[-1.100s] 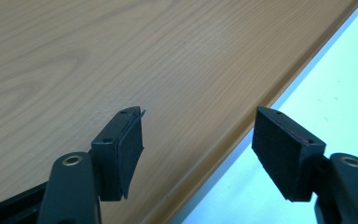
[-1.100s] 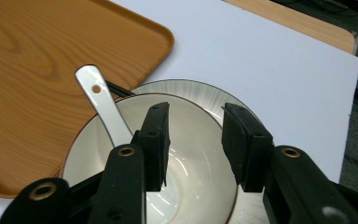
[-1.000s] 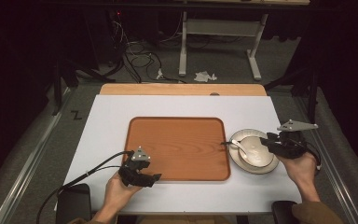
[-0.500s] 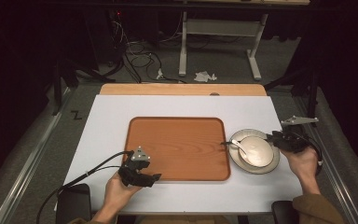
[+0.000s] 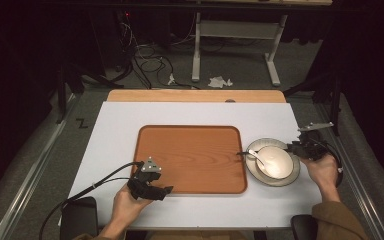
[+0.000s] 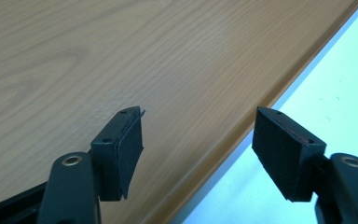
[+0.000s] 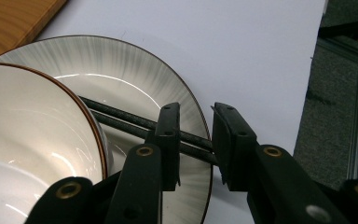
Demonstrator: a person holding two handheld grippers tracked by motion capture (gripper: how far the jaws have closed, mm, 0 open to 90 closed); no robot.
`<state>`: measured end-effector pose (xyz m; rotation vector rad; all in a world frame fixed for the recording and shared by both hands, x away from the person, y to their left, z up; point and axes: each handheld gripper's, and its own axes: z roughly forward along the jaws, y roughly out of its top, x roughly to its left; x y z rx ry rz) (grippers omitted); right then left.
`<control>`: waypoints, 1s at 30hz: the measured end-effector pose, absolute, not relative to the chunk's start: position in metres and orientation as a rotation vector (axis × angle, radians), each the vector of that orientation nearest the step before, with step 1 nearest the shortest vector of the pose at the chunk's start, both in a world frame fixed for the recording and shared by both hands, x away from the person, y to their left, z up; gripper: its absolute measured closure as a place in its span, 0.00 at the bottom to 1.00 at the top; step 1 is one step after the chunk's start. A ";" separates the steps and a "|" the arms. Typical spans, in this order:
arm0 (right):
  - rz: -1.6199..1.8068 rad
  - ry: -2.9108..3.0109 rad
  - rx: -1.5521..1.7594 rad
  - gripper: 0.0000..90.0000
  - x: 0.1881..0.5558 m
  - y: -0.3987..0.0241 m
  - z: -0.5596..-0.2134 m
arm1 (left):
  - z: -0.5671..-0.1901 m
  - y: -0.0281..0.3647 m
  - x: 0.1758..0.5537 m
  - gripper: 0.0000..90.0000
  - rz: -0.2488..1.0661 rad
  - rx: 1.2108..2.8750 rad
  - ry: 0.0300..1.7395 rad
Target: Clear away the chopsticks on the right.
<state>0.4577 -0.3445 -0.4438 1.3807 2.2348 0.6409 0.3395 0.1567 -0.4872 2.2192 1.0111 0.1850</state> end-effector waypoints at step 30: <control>0.629 2.307 1.412 0.80 0.469 -0.346 -0.450 | -0.487 0.157 0.340 0.37 0.184 2.218 1.012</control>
